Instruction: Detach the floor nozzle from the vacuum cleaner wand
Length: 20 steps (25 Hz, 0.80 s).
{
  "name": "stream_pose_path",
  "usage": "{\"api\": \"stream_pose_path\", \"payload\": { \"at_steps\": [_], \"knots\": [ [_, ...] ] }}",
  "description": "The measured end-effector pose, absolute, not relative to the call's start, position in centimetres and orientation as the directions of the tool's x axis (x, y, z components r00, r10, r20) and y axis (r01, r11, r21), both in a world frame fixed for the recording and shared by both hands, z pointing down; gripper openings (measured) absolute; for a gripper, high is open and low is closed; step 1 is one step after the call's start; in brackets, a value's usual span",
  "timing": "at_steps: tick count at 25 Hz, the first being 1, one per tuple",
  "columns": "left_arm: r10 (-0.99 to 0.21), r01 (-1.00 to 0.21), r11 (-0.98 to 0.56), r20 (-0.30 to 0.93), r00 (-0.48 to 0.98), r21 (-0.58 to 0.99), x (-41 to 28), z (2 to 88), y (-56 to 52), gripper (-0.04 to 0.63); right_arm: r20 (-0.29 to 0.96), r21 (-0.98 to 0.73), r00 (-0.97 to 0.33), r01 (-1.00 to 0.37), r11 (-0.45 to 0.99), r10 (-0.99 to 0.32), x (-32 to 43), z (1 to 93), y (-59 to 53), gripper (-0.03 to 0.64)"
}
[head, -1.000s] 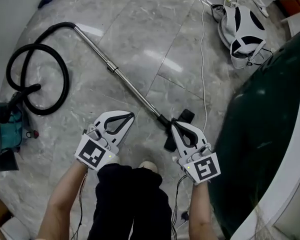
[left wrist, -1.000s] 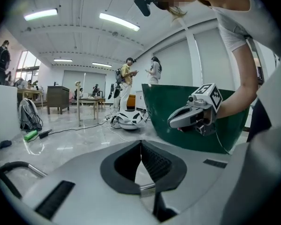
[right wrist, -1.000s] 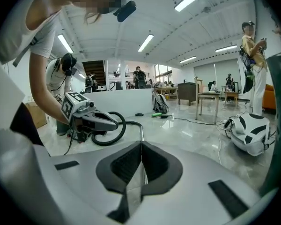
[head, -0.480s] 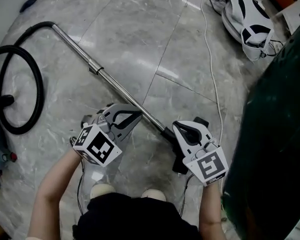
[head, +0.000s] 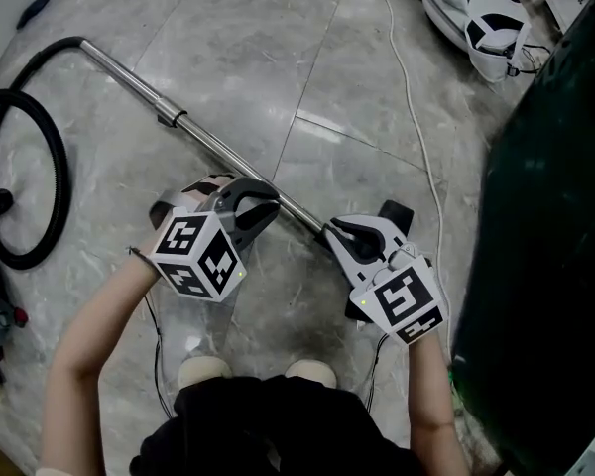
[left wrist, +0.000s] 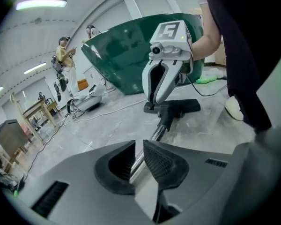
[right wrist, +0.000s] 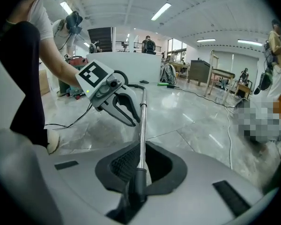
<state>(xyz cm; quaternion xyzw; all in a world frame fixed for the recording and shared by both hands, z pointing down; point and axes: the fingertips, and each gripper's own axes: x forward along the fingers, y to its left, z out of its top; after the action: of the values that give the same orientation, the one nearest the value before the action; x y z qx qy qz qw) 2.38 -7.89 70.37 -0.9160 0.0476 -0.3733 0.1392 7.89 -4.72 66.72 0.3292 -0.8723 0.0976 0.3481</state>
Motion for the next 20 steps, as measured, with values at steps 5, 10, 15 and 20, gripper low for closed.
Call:
{"api": "stream_pose_path", "payload": {
  "at_steps": [5,10,15,20],
  "knots": [
    [-0.16,0.259,-0.901,0.82,0.549,-0.349,1.6,73.7,-8.1,0.306,0.767,0.009,-0.507,-0.605,0.796,-0.394,7.4,69.1,-3.4,0.245],
    [-0.2,0.409,-0.828,0.884,0.422,-0.383,2.1,75.7,-9.3,0.311,0.859,0.08,-0.378,-0.568,0.819,-0.345,8.4,72.4,-2.7,0.254],
    [-0.189,0.465,-0.818,0.922,0.337,-0.338,2.4,78.0,-9.8,0.308,0.909,0.085,-0.288,-0.576,0.813,-0.3,9.6,75.1,-2.1,0.253],
    [-0.234,0.516,-0.768,0.916,0.325,-0.379,2.7,79.0,-9.8,0.165,0.94,0.081,-0.218,-0.606,0.792,-0.263,10.7,77.6,-2.0,0.253]
  ]
}}
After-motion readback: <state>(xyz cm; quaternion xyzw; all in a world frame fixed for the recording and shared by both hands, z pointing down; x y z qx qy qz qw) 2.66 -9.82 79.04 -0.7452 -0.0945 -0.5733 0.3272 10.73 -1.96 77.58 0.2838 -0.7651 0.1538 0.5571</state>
